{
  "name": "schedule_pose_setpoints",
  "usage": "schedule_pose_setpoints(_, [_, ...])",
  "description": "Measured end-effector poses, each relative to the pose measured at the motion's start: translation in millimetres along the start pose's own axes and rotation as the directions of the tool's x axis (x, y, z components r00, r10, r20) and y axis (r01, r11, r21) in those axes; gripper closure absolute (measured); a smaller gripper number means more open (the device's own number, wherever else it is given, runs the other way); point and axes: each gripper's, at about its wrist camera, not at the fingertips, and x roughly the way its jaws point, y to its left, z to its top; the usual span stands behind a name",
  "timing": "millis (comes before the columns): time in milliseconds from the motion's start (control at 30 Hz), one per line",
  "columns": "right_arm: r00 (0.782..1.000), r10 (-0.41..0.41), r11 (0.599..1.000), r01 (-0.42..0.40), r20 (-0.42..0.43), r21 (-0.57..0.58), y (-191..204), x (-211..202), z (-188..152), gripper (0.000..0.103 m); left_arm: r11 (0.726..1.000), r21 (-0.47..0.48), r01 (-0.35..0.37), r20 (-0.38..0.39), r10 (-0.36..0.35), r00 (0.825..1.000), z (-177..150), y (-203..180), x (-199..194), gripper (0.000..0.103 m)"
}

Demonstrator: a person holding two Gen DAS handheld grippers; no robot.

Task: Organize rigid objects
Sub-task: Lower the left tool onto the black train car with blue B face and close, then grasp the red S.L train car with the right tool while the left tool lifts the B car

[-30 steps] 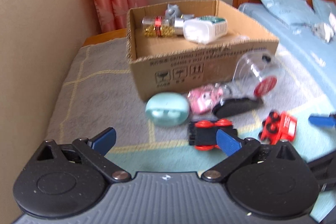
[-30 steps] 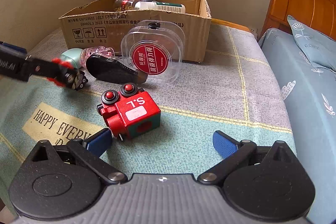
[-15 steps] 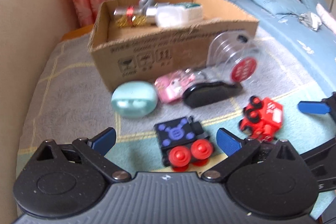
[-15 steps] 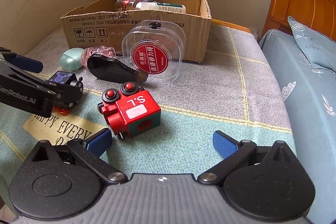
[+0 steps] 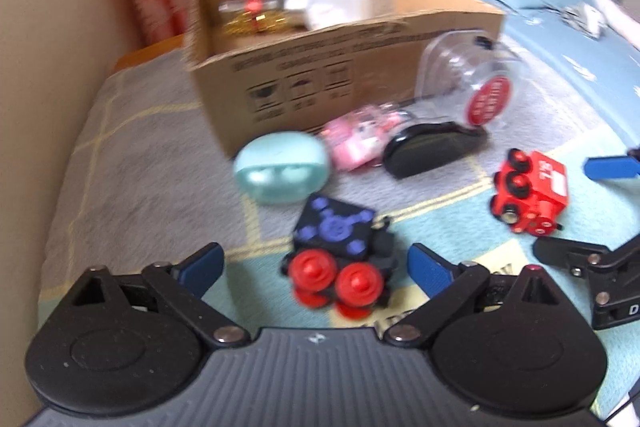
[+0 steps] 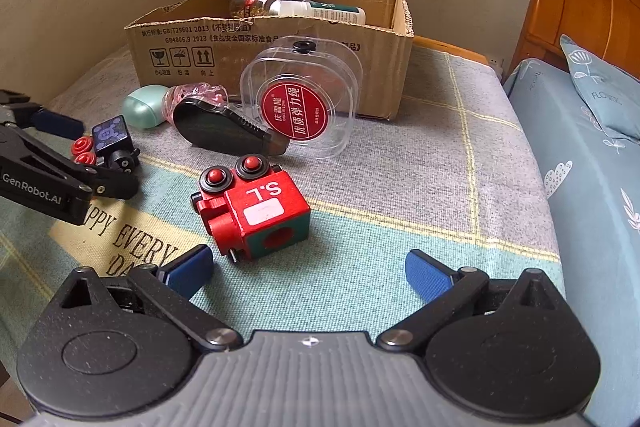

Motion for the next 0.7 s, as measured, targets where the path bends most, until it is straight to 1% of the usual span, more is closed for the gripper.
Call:
schedule_pose_setpoints(33, [1.0,0.004,1.0,-0.004,-0.002,-0.005,0,0,0,0.0,1.0,0.013,0.02,0.006,-0.02,1.0,1,-1,-1,0.02])
schedule_pose_setpoints(67, [1.0,0.01,1.0,-0.01,-0.004,-0.011,0,0,0,0.0,0.999,0.022,0.04,0.008,-0.041,0.999,3,-3,-1,0.024])
schedule_pose_setpoints(100, [1.0,0.017,1.0,-0.017,-0.006,-0.019,0,0,1,0.0,0.998,0.027,0.059,0.007,-0.059,0.998,4,-4,-1,0.031])
schedule_pose_setpoints(133, [1.0,0.023,0.999,-0.024,-0.008,-0.026,-1,1,1,0.0,0.997,0.033,0.075,0.006,-0.075,0.997,5,-5,-1,0.036])
schedule_pose_setpoints(200, [0.999,0.042,0.998,-0.043,-0.018,-0.047,0,3,4,0.0,0.995,0.045,0.084,0.006,-0.084,0.996,6,-7,-1,0.038])
schedule_pose_setpoints(333, [0.995,0.094,0.989,-0.098,-0.042,-0.108,5,9,13,0.0,0.995,0.034,0.094,0.005,-0.094,0.996,6,-4,0,0.038])
schedule_pose_setpoints(433, [0.988,0.142,0.975,-0.149,-0.054,-0.165,11,14,20,0.0,0.995,0.026,0.1,0.004,-0.1,0.995,6,-2,1,0.038])
schedule_pose_setpoints(600, [0.981,0.182,0.95,-0.192,-0.062,-0.248,20,20,30,0.001,0.995,0.032,0.097,0.006,-0.098,0.995,6,-2,2,0.037])
schedule_pose_setpoints(700, [0.977,0.204,0.942,-0.215,-0.068,-0.258,19,19,35,0.012,0.995,0.036,0.097,0.001,-0.097,0.995,6,-2,0,0.039])
